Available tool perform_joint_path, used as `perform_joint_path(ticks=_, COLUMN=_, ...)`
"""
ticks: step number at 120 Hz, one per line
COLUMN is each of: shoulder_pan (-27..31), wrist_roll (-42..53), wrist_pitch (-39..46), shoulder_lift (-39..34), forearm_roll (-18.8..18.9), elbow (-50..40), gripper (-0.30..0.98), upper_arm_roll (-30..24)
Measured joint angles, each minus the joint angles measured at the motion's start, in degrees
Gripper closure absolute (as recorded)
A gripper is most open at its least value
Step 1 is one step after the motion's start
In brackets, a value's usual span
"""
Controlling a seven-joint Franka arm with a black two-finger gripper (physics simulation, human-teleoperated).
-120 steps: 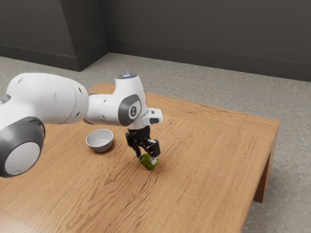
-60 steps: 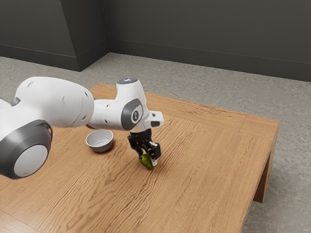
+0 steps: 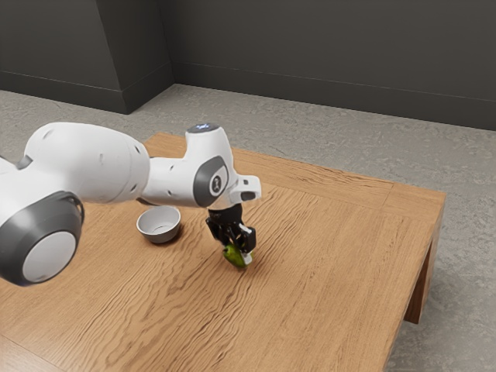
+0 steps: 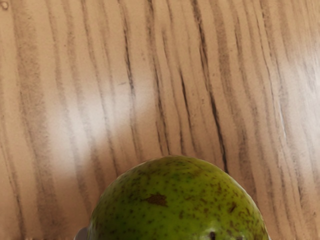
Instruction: Place the pear in the bowl.
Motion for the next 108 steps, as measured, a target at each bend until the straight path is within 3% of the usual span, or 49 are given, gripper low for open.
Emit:
perform_joint_path(ticks=21, shoulder_pan=-0.1, wrist_roll=-1.3, wrist_pitch=0.0, shoulder_lift=-3.3, forearm_roll=1.3, elbow=-0.6, gripper=0.64, upper_arm_roll=0.5)
perform_joint_path(ticks=36, shoulder_pan=-0.4, wrist_roll=-2.5, wrist_pitch=0.0, shoulder_lift=-5.6, forearm_roll=2.2, elbow=-0.8, gripper=0.68, upper_arm_roll=2.5)
perform_joint_path(ticks=75, shoulder_pan=-0.6, wrist_roll=-4.1, wrist_pitch=-2.5, shoulder_lift=-9.2, forearm_roll=3.1, elbow=-0.9, gripper=0.68, upper_arm_roll=11.2)
perform_joint_path(ticks=108, shoulder_pan=0.5, wrist_roll=-4.2, wrist_pitch=-4.7, shoulder_lift=-7.9, forearm_roll=3.8, elbow=-0.9, gripper=0.67, upper_arm_roll=16.8)
